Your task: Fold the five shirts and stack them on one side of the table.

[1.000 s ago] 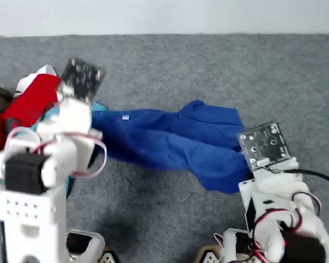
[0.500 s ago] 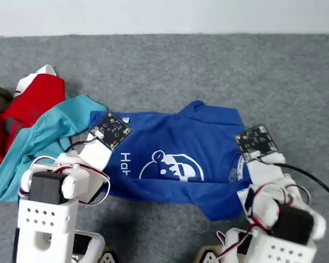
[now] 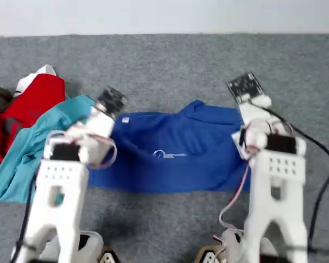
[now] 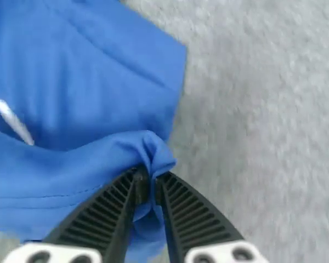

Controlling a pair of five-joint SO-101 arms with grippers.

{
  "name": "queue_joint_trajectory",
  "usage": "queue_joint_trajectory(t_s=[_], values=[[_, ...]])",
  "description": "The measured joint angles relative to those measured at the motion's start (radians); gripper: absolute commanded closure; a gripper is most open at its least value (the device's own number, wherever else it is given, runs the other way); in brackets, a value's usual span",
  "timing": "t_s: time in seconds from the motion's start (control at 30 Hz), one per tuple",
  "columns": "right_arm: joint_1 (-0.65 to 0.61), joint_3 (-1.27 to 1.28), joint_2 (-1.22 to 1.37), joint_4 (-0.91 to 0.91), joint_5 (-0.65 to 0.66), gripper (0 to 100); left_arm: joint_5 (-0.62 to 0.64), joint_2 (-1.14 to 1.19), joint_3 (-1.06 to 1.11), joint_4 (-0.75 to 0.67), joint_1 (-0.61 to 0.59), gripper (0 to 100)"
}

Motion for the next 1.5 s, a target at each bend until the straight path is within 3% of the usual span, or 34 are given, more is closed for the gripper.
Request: queue_joint_trajectory(t_s=[0.1,0.27,0.5,0.87,0.97,1.1,1.23,1.33,1.5], values=[[-0.011,-0.071,0.15,-0.086,-0.002,99.1,0.009,0.167,-0.075,-0.11,-0.068,99],[-0.011,-0.21,0.393,-0.163,-0.003,99.1,0.011,0.453,-0.224,-0.21,-0.078,99],[-0.011,-0.453,0.7,-0.183,-0.003,99.0,0.015,0.752,-0.476,-0.229,-0.066,99],[-0.048,-0.787,1.019,-0.203,-0.003,98.5,0.012,0.825,-0.545,-0.189,-0.068,98],[-0.077,-0.844,1.051,-0.184,-0.003,90.5,0.012,0.825,-0.546,-0.186,-0.068,98],[-0.11,-0.918,1.08,-0.12,-0.003,71.6,0.012,0.825,-0.548,-0.186,-0.068,98],[-0.115,-1.003,1.103,-0.031,-0.003,55.6,0.012,0.825,-0.606,-0.141,-0.068,89],[-0.109,-1.077,1.105,0.054,-0.003,52.3,0.012,0.827,-0.692,-0.069,-0.087,82],[-0.084,-1.238,1.105,0.23,-0.003,52.3,0.012,0.836,-0.879,0.101,-0.138,82]])
